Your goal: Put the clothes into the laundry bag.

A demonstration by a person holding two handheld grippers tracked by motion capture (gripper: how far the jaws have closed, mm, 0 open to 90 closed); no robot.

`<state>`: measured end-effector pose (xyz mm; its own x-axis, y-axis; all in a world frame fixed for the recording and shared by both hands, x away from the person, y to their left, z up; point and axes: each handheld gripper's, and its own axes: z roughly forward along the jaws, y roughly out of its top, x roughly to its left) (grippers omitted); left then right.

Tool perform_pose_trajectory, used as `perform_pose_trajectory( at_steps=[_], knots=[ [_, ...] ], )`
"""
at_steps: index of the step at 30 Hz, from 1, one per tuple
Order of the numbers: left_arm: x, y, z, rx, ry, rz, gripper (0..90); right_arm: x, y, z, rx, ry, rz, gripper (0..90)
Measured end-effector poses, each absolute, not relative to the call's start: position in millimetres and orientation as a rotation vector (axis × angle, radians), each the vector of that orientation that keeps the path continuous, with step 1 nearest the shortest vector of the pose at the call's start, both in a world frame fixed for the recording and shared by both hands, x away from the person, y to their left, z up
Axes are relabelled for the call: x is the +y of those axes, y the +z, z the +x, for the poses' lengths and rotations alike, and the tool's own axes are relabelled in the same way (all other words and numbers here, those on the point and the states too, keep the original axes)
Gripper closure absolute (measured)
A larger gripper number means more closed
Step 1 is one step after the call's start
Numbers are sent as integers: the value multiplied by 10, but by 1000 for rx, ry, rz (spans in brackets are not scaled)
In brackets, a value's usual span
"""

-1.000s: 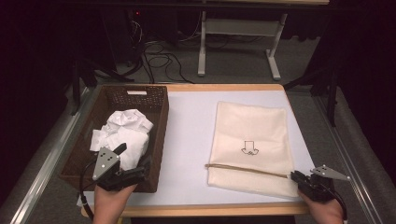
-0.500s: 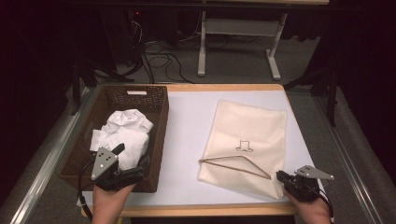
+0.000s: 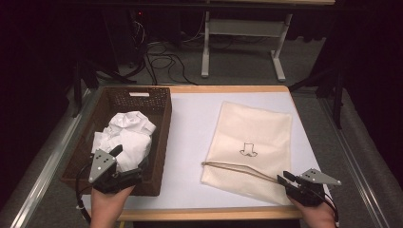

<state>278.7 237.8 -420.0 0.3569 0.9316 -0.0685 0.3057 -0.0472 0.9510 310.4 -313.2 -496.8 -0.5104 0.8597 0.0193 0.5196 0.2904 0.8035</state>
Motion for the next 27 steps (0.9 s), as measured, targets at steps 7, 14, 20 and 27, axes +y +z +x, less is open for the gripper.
perform_pose_trajectory(
  at_steps=[7, 14, 20, 27],
  knots=[
    [2624, -4020, 2901, 1211, 799, 1539, 79, -3158, -4979, 3102, 2147, 1105, 1235, 425],
    [2768, -3926, 3122, 1246, 846, 1541, 62, -3183, -4972, 3108, 2125, 1123, 1203, 298],
    [2804, -3902, 3332, 1226, 872, 1533, 57, -3200, -4967, 3105, 2116, 1126, 1217, 291],
    [2881, -4014, 3631, 1270, 853, 1590, 56, -3219, -4981, 3115, 2119, 1115, 1217, 291]
  ],
)
